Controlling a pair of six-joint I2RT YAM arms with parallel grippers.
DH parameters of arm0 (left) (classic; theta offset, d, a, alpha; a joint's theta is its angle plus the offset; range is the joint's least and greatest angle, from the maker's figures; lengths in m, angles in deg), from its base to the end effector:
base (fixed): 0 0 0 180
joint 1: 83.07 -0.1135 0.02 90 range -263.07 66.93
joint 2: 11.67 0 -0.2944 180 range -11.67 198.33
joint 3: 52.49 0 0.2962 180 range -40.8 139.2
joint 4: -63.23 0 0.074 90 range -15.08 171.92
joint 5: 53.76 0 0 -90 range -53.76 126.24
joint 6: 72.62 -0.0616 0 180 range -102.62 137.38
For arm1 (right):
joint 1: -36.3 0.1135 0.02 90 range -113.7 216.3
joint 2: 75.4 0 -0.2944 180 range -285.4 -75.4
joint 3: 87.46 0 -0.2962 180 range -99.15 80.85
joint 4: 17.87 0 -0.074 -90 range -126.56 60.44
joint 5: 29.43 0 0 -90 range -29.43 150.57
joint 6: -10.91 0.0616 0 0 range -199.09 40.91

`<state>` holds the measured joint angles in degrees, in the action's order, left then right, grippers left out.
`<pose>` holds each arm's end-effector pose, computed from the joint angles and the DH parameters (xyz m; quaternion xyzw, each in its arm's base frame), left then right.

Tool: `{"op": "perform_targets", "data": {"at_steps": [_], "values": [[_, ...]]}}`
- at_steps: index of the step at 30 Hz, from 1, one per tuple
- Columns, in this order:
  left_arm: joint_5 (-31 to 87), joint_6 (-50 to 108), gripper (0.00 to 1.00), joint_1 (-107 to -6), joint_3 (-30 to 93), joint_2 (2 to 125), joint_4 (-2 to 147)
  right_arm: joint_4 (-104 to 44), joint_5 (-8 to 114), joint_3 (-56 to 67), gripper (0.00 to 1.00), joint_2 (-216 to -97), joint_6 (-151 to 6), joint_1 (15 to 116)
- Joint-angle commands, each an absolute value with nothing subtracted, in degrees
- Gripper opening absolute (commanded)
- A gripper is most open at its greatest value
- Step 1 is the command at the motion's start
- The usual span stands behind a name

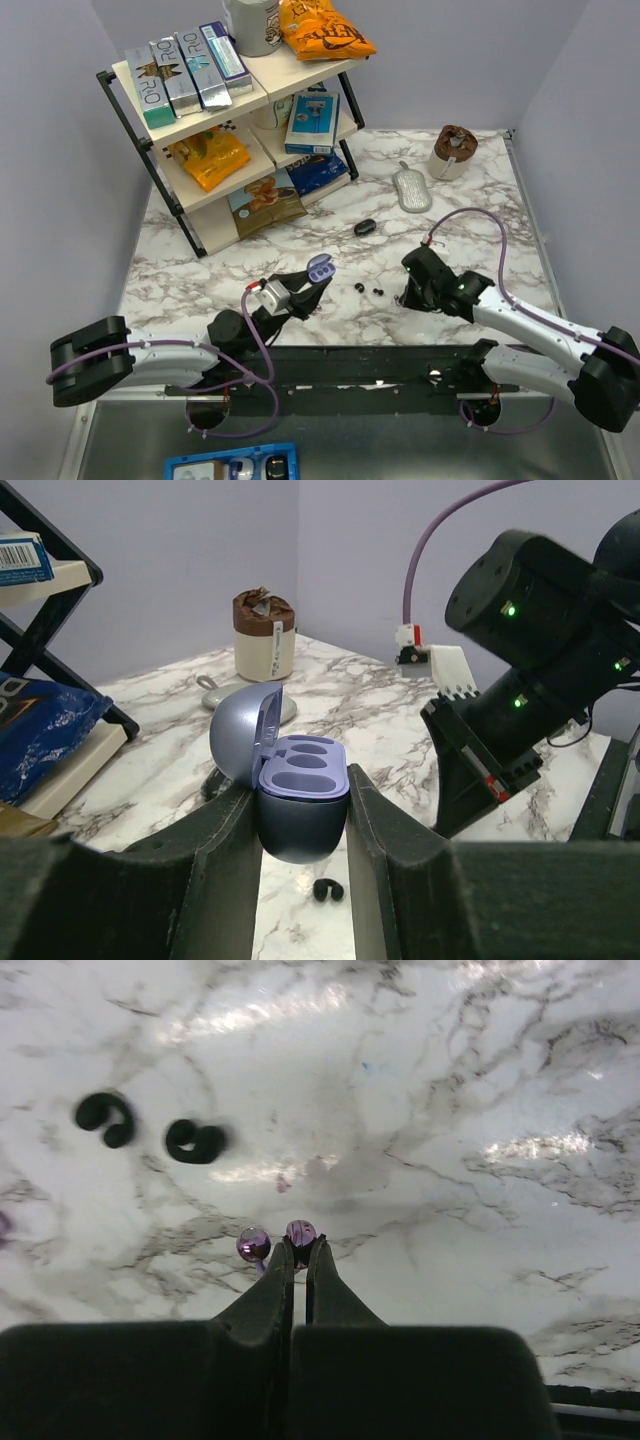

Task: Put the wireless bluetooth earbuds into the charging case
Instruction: Pick up the earbud from the center of the board, then place the earbud at the center of the board.

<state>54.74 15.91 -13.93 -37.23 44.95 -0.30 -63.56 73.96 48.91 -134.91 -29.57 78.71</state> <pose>0.0905 -0.1827 0.2136 0.2094 0.5265 -0.3816 0.7303 0.1715 0.1374 0.1684 0.0883 0.9591 0.0968 0.2508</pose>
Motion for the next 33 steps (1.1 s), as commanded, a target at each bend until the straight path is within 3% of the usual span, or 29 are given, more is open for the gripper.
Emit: {"op": "perform_targets", "data": {"at_steps": [1, 13, 31, 33], "values": [[55.9, 16.2, 0.0, -13.5, -37.3, 42.2, -0.1, -61.0, 74.7, 42.6, 0.01, -133.1, -27.6, 78.7], [59.5, 15.3, 0.0, -13.4, -37.1, 38.6, 3.3, -56.8, 74.9, 23.2, 0.01, -161.4, -22.7, 70.1], [60.1, 15.9, 0.0, -13.2, -37.8, 41.2, 2.7, -56.3, 72.4, 21.0, 0.01, -170.7, -37.4, 69.9], [60.1, 16.1, 0.0, -13.2, -37.8, 41.6, 2.7, -55.7, 72.0, 21.5, 0.06, -171.1, -37.5, 69.9]]}}
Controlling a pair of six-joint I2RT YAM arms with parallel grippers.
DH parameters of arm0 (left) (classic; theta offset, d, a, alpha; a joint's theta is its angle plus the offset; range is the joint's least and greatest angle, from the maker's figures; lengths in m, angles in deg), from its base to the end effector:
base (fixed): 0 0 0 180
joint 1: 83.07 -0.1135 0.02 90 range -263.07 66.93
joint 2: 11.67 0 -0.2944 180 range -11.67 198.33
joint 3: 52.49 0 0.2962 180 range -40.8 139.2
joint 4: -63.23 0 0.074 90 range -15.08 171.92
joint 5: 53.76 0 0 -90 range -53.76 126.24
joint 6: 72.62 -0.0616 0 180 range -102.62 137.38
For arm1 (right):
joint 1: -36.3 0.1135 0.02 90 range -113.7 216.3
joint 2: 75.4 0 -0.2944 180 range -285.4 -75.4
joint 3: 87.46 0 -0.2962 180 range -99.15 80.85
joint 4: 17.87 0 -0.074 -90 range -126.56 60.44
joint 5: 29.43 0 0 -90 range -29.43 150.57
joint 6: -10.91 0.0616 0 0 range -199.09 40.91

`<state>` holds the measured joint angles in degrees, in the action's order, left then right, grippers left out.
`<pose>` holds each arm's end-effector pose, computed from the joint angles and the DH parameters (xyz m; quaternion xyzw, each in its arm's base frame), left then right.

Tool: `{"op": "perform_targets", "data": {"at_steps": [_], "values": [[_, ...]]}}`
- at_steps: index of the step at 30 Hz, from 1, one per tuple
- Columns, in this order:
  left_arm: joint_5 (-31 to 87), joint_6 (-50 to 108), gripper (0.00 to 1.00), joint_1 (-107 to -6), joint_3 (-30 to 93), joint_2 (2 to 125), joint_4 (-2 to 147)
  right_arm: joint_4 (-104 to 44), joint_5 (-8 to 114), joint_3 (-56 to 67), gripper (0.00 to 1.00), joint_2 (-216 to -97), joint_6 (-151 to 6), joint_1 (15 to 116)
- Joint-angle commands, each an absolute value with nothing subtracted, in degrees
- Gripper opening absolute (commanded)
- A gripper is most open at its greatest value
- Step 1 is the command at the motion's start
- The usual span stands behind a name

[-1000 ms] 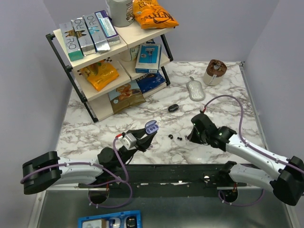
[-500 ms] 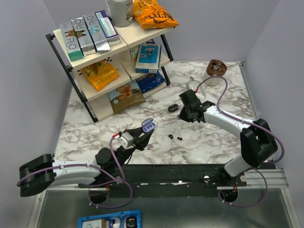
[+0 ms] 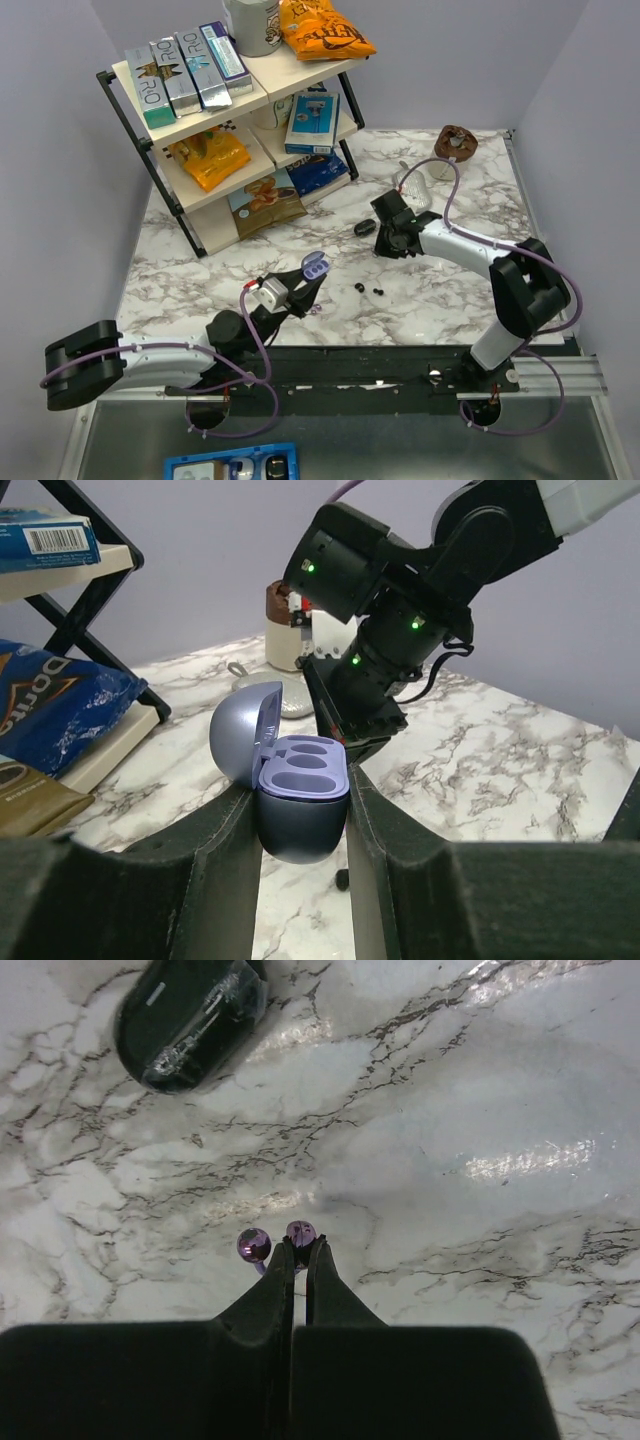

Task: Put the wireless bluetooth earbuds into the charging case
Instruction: Place the earbud at the center of the board.

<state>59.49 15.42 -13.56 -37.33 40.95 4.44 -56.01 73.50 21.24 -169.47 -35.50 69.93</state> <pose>0.0921 -0.1770 0.2148 0.1876 0.5456 -0.3552 0.7355 0.3233 0.1985 0.1754 0.1117 0.9557 0.0706 0.2630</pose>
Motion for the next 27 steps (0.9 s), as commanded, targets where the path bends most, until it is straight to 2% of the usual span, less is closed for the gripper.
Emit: {"op": "perform_targets", "data": {"at_steps": [1, 5, 11, 16, 17, 20, 22, 25, 27], "values": [[60.3, 16.1, 0.0, -13.2, -37.8, 41.7, 2.7, -55.4, 71.8, 21.5, 0.09, -171.6, -37.6, 69.9], [60.4, 16.3, 0.0, -13.2, -37.5, 42.6, 2.7, -54.8, 70.6, 21.2, 0.28, -172.3, -37.9, 69.9], [60.1, 16.4, 0.0, -13.3, -37.4, 43.5, 2.4, -55.0, 70.1, 20.9, 0.46, -170.7, -38.1, 69.9], [60.2, 16.3, 0.0, -13.2, -37.5, 43.3, 2.1, -55.5, 71.2, 20.9, 0.47, -166.2, -42.2, 70.0], [60.3, 16.3, 0.0, -13.2, -37.6, 43.0, 2.1, -55.3, 70.3, 20.5, 0.42, -165.7, -47.7, 70.2], [60.6, 16.4, 0.0, -13.3, -38.2, 42.4, 2.3, -58.7, 68.7, 18.0, 0.35, -166.2, -59.6, 72.9], [60.7, 16.4, 0.0, -13.2, -38.4, 42.2, 2.3, -62.2, 73.7, 14.4, 0.32, -168.8, -63.3, 75.1], [60.9, 16.5, 0.0, -13.2, -39.0, 41.7, 2.3, -66.4, 77.1, 12.3, 0.32, -171.8, -68.0, 77.7], [60.8, 16.6, 0.0, -13.2, -39.1, 41.3, 2.6, -66.6, 78.6, 12.5, 0.38, -172.3, -70.9, 79.4]]}}
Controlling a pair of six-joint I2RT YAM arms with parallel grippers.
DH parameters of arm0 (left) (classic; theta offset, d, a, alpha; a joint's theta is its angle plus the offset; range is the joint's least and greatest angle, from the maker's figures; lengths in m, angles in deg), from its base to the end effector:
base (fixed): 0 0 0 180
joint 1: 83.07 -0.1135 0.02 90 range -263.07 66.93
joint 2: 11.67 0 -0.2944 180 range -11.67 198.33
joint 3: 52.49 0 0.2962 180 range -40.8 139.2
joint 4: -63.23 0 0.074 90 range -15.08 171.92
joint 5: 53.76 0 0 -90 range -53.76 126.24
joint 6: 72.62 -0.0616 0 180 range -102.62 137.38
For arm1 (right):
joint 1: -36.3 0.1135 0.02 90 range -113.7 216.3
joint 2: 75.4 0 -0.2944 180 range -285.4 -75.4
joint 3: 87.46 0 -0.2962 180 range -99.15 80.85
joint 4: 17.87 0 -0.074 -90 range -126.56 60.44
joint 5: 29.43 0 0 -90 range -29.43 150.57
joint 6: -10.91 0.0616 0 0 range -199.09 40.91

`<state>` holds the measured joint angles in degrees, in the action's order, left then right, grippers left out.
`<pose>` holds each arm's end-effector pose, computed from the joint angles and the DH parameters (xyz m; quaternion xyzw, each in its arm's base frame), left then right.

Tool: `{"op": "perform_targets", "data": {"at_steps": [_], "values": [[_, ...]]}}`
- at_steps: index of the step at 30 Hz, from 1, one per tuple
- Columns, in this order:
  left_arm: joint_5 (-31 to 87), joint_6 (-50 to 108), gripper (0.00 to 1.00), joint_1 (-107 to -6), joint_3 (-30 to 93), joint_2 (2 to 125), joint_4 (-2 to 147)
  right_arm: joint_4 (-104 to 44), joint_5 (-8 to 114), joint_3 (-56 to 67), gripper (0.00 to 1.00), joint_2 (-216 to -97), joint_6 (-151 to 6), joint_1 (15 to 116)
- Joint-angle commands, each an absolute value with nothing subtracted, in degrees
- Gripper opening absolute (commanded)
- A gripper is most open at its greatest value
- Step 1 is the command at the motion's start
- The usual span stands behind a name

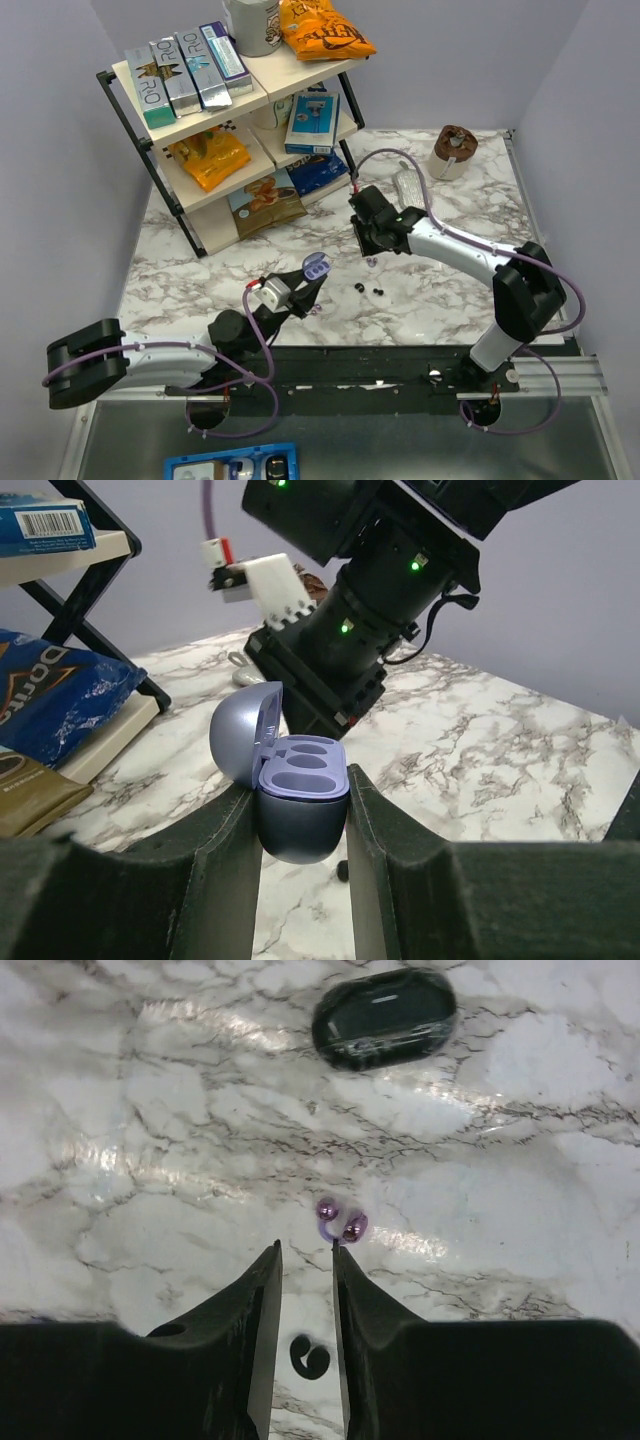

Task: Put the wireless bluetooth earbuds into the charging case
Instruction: Place the earbud at the center of the board, then move the earbud to the center of the board.

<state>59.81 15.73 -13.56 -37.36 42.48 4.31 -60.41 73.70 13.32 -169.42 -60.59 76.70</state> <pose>0.0932 -0.1791 0.2100 0.1911 0.5545 -0.3500 0.7304 0.3132 0.2482 0.2187 -0.1495 0.9421 0.0418 0.2972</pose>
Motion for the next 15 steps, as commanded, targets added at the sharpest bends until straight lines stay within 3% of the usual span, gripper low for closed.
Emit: {"op": "perform_targets", "data": {"at_steps": [1, 6, 15], "values": [[60.8, 16.5, 0.0, -13.2, -39.1, 41.1, 2.8, -66.1, 77.8, 13.2, 0.41, -171.9, -71.3, 79.7], [61.4, 16.2, 0.0, -13.2, -39.4, 38.8, 4.9, -59.5, 67.0, 16.6, 0.57, -166.4, -72.2, 81.0], [66.2, 17.2, 0.0, -12.8, -40.5, 29.4, 14.4, -51.3, 48.6, 17.5, 0.55, -169.1, -67.3, 85.9]]}}
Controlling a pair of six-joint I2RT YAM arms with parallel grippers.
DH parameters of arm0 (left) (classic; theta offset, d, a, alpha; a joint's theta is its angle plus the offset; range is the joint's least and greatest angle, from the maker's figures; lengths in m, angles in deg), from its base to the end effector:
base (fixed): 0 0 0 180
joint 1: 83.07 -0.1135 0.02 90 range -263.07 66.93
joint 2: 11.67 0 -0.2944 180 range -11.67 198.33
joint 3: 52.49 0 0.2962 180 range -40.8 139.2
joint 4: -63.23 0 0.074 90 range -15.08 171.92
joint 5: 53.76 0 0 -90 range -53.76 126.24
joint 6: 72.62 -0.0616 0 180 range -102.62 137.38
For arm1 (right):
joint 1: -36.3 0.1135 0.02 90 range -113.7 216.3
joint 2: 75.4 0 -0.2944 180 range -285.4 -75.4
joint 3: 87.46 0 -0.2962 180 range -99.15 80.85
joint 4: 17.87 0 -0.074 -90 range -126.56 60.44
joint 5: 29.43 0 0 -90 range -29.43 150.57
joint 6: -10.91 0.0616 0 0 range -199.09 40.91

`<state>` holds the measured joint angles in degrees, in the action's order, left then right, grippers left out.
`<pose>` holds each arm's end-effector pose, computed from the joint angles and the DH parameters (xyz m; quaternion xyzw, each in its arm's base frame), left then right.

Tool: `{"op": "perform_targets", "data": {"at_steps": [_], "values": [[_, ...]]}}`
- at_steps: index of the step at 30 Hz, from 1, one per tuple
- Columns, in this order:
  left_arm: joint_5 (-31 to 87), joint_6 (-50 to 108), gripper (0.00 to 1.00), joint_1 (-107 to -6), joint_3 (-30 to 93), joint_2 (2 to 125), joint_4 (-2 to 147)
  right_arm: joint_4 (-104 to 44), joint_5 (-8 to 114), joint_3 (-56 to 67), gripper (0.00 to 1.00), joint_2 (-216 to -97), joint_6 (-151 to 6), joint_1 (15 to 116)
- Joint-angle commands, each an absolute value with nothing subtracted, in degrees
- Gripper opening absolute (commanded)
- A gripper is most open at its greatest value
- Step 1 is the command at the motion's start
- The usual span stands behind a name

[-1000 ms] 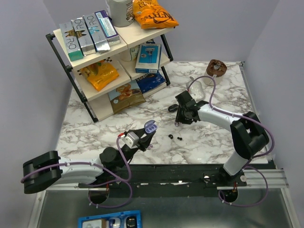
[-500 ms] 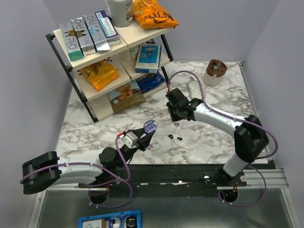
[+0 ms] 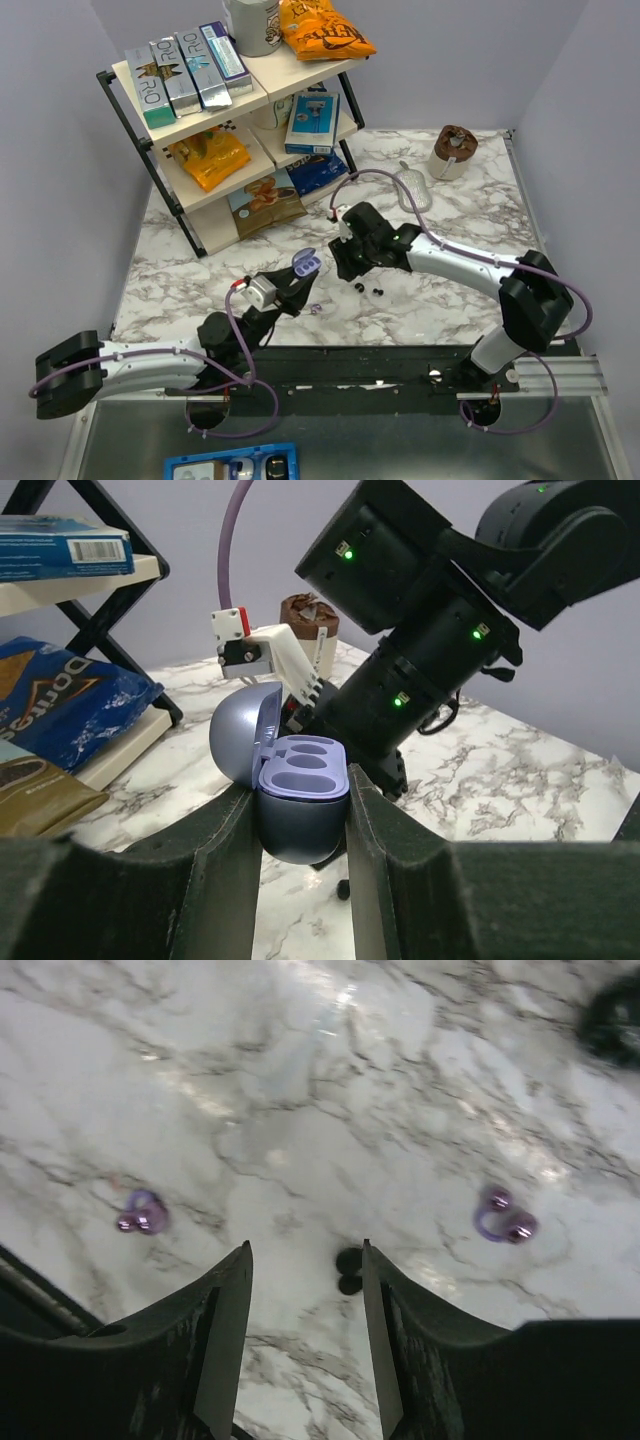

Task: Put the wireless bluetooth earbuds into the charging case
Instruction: Move the earbud to the center of the board.

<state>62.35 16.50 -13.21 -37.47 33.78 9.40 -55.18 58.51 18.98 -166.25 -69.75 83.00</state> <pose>0.0900 -0.1667 0.2246 0.1556 0.5454 -0.3588 0.7413 0.2629 0.2822 0.2093 -0.3102 0.9006 0.1579 0.2603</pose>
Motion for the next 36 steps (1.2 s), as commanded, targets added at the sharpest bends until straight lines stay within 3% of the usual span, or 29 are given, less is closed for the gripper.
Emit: {"op": "perform_targets", "data": {"at_steps": [1, 8, 20, 32, 36], "values": [[66.5, 18.5, 0.0, -12.7, -40.5, 28.3, 15.5, -51.2, 48.4, 17.2, 0.55, -170.6, -66.5, 86.1], [68.1, 18.8, 0.0, -11.9, -40.5, 20.4, 22.8, -49.6, 43.6, 16.2, 0.58, -175.9, -62.9, 88.1], [69.0, 19.1, 0.0, -10.7, -42.4, 17.0, 25.3, -47.1, 44.3, 16.3, 0.61, -178.8, -60.4, 90.9], [69.7, 19.4, 0.0, -10.4, -43.0, 16.3, 25.5, -47.3, 46.5, 15.9, 0.51, -181.1, -58.8, 91.8], [69.8, 19.5, 0.0, -10.4, -43.1, 16.3, 25.3, -47.4, 46.7, 15.5, 0.43, -182.4, -58.3, 92.0]]}}
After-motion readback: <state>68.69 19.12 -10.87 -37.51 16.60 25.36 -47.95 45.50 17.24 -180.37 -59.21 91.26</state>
